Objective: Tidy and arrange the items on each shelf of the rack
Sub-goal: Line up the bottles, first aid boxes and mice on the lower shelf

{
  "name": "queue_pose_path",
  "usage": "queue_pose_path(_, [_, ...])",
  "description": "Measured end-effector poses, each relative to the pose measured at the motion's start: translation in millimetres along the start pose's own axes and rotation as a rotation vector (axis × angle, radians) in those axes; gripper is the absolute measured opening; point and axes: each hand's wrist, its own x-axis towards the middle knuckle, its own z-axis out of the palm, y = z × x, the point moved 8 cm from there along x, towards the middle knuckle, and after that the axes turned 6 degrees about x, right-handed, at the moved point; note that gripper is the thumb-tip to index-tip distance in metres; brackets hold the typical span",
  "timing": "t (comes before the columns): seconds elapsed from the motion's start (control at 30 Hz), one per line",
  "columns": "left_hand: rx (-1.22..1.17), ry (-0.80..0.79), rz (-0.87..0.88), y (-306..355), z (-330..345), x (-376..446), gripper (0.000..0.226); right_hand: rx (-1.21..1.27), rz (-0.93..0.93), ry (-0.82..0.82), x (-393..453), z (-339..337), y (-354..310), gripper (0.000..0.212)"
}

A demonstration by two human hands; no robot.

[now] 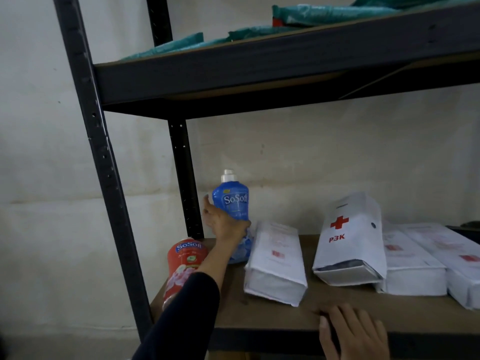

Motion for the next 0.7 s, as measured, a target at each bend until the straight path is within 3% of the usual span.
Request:
queue_pose_path(0.13, [0.052, -0.058, 0.036, -3, -2, 21, 0.128, -0.001, -0.016, -0.001, 4, -5, -3, 0.056])
queue_pose_path(0.3, [0.15, -0.118, 0.044, -13, -4, 39, 0.124, -0.053, -0.016, -0.068, 0, 5, 3, 0.032])
queue_pose_path(0.43, [0.169, -0.18, 0.071, -12, -6, 40, 0.124, -0.028, -0.005, -0.069, 0, 2, 2, 0.034])
queue_pose_path(0.63, [0.196, -0.222, 0.107, -9, -16, 24, 0.117, 0.025, 0.049, -0.043, 1, -6, 0, 0.059])
queue_pose_path(0.7, [0.36, -0.211, 0.103, -7, -28, 22, 0.126, 0.013, 0.048, -0.026, 2, -11, -2, 0.056])
